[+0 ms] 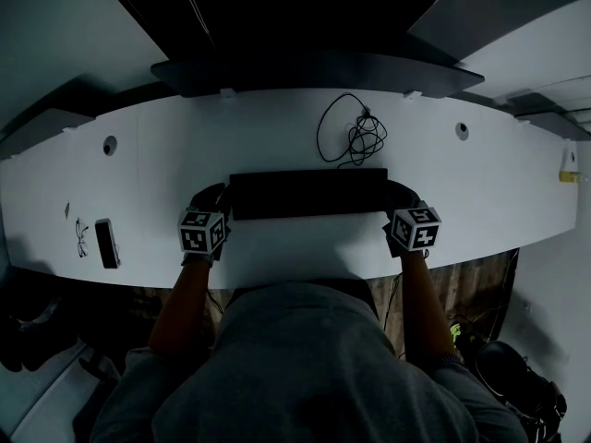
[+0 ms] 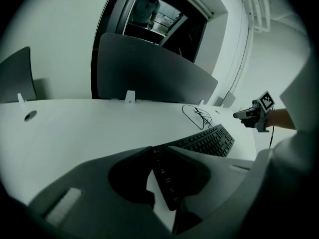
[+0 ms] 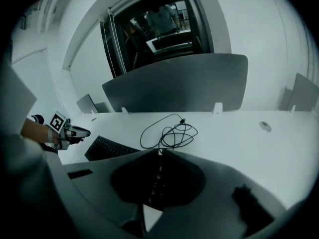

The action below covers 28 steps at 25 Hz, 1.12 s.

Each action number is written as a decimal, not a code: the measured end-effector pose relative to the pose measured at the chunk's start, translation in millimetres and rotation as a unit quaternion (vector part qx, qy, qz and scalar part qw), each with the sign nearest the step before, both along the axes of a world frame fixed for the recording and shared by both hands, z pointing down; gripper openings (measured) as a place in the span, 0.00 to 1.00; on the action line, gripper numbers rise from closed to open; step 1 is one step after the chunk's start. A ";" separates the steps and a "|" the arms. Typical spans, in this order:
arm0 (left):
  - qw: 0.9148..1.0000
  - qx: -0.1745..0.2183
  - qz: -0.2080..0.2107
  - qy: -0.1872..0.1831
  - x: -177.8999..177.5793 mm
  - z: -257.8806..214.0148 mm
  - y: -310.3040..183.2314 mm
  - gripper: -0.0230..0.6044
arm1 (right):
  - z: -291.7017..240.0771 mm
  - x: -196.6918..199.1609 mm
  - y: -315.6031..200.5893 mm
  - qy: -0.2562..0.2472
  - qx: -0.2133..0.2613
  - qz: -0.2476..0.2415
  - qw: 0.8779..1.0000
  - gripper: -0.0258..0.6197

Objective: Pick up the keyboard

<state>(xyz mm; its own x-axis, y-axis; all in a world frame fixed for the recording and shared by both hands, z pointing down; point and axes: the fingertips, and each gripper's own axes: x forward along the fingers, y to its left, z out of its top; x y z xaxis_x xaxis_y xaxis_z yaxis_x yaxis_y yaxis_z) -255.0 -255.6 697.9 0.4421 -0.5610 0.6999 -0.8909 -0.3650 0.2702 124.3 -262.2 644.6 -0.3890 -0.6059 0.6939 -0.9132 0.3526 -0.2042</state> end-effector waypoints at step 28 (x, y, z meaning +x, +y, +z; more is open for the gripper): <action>0.990 -0.121 -0.047 0.061 12.7 47.7 -20.7 0.44 | 98.9 35.3 -23.6 -0.040 -0.153 0.048 0.986 0.43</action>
<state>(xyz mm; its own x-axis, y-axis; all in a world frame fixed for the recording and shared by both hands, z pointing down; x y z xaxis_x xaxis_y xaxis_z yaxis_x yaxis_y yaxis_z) -242.2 -276.3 745.6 0.4858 -0.4267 0.7628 -0.8730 -0.1942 0.4474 159.6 -285.8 743.4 -0.4010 -0.4104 0.8190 -0.9161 0.1756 -0.3606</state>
